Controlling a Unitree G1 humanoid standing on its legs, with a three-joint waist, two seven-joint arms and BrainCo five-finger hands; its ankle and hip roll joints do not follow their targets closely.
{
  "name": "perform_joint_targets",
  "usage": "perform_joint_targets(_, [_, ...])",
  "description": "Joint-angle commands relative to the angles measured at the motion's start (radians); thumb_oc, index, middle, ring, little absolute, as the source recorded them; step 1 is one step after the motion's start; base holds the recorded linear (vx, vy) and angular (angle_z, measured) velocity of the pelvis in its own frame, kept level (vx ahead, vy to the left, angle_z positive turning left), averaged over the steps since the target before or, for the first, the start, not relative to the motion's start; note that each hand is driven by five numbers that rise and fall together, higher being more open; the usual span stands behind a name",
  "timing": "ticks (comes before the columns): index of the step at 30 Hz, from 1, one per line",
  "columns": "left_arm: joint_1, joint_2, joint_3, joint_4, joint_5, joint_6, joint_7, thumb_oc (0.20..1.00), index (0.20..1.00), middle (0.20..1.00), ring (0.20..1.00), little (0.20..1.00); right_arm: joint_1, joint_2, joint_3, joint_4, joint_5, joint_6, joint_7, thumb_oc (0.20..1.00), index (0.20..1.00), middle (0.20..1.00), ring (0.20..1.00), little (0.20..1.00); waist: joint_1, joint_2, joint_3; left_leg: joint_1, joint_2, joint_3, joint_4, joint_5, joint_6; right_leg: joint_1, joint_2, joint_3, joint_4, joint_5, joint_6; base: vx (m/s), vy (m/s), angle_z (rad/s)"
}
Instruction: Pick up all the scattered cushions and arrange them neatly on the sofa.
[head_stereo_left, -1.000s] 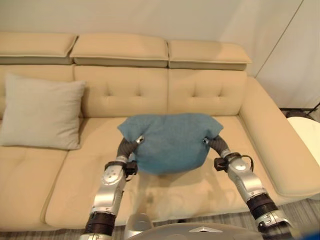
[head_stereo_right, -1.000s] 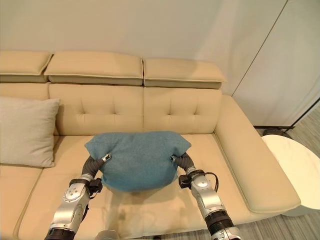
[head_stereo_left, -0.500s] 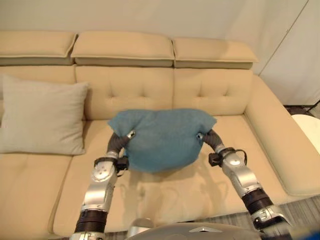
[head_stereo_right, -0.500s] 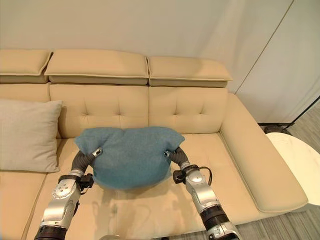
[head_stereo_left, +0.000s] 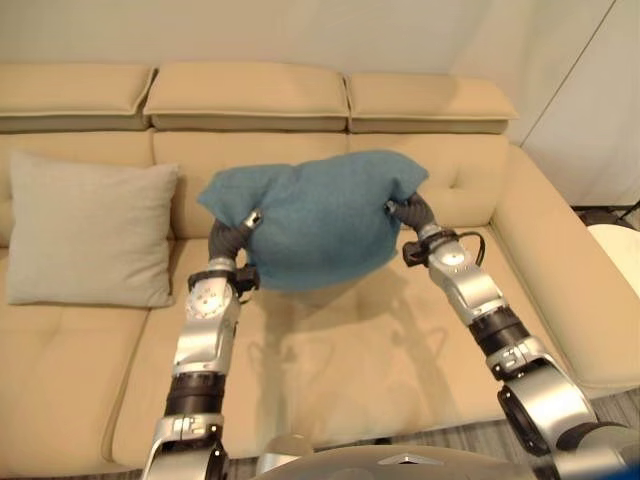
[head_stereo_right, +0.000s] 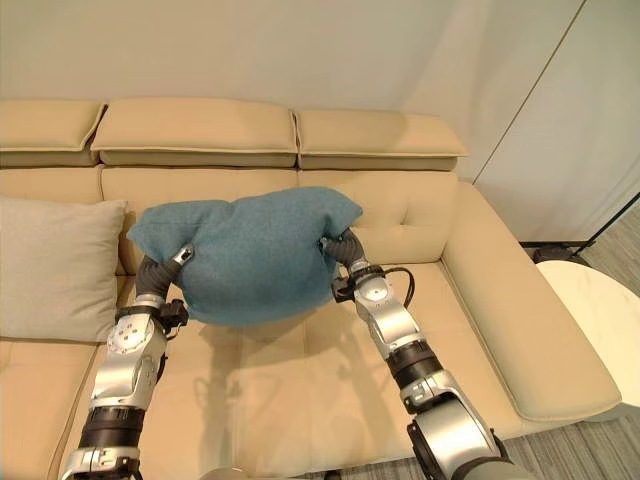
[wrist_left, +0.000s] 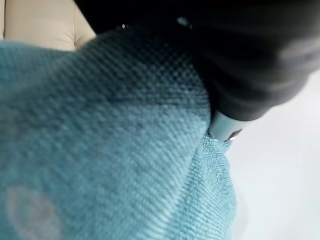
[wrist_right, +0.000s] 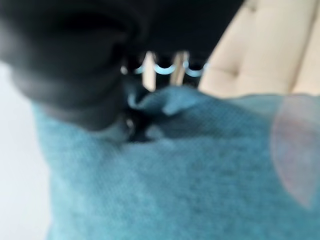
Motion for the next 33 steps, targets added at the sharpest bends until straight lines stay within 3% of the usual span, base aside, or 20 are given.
perform_joint_targets(1, [-0.197,-0.025,-0.143,0.009,-0.023,-0.098,-0.042,0.200,0.200,0.200,0.200,0.200,-0.199,0.114,0.071,-0.011,0.003,-0.120,0.009,0.200,0.200,0.200,0.200,0.200,0.022,0.026,-0.040,0.039,0.003,-0.019,0.003,0.026,-0.013,-0.048,-0.032,-0.053,0.002,0.076,0.040,0.04,0.020,0.02])
perform_joint_targets(15, [-0.399,0.033,-0.226,0.199,-0.043,-0.107,-0.065,0.200,0.200,0.200,0.200,0.200,-0.373,0.144,0.115,0.159,-0.020,-0.141,-0.031,0.200,0.200,0.200,0.200,0.200,0.029,0.042,0.072,-0.001,0.001,-0.027,0.003,0.000,-0.019,-0.086,-0.026,-0.037,0.002,0.049,0.038,-0.01,0.005,-0.04])
perform_joint_targets(26, [-0.534,0.058,-0.240,0.242,-0.062,-0.116,-0.038,0.200,0.200,0.200,0.200,0.200,-0.501,0.135,0.144,0.176,0.001,-0.157,-0.063,0.200,0.200,0.200,0.200,0.200,0.039,0.021,0.165,-0.019,-0.004,-0.032,0.003,-0.010,-0.023,-0.101,-0.033,-0.031,0.002,0.050,0.039,-0.01,0.000,-0.03])
perform_joint_targets(33, [-0.536,0.060,-0.204,0.265,-0.077,-0.112,-0.027,0.200,0.200,0.200,0.200,0.200,-0.551,0.150,0.155,0.194,0.007,-0.165,-0.076,0.200,0.200,0.200,0.200,0.200,0.056,0.009,0.180,-0.010,-0.002,-0.035,0.003,-0.012,-0.024,-0.095,-0.032,-0.034,0.002,0.050,0.041,0.00,0.000,0.00])
